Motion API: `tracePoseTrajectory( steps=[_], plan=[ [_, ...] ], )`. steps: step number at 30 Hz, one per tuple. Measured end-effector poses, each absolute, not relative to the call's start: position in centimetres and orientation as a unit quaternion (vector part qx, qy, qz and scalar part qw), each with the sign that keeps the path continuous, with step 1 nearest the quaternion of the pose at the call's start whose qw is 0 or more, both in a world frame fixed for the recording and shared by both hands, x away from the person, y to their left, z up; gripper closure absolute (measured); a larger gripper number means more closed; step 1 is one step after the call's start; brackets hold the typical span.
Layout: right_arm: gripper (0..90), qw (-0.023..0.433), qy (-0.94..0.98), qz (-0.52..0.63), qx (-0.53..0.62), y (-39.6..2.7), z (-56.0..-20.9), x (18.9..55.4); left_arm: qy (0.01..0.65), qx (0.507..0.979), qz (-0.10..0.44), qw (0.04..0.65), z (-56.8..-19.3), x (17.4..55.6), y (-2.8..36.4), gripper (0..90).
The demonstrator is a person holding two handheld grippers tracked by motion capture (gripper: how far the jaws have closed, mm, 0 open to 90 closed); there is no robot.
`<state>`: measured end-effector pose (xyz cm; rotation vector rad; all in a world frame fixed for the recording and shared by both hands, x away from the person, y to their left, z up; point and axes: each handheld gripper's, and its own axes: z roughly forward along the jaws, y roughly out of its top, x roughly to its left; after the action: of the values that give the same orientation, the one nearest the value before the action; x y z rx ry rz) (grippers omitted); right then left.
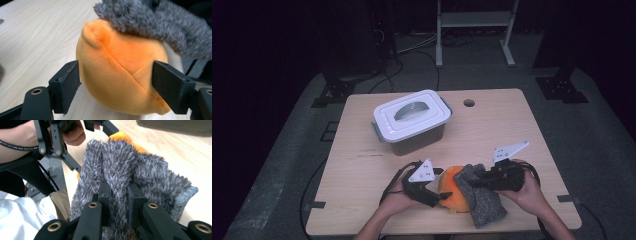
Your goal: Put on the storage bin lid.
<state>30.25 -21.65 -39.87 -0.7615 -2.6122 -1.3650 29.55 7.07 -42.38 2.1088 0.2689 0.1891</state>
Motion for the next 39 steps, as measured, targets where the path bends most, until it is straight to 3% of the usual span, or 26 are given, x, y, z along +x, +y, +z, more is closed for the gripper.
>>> tracePoseTrajectory(
  steps=[3,14,23,29,34,39],
  plan=[
    [76.4,0.054,-0.859,-0.446,-0.246,-21.6,-39.8,30.1,0.101,0.866,0.078,0.484,-42.2,29.1,6.4,23.9],
    [76.5,0.004,-0.879,-0.430,-0.206,-18.3,-36.9,30.5,0.077,0.871,0.104,0.475,-42.4,28.5,6.3,24.9],
    [76.2,0.009,-0.863,-0.433,-0.259,-22.0,-38.9,31.3,0.079,0.869,0.088,0.480,-42.8,28.9,6.7,23.5],
    [76.2,0.016,-0.850,-0.454,-0.268,-22.8,-40.1,30.1,0.102,0.861,0.058,0.495,-42.2,28.9,6.1,14.8],
    [76.3,0.009,-0.857,-0.450,-0.251,-22.1,-39.6,29.1,0.100,0.865,0.079,0.486,-42.0,28.5,5.9,24.3],
    [76.3,-0.007,-0.865,-0.449,-0.225,-20.4,-37.8,29.2,0.075,0.868,0.094,0.482,-41.9,28.0,5.7,25.4]
  ],
)
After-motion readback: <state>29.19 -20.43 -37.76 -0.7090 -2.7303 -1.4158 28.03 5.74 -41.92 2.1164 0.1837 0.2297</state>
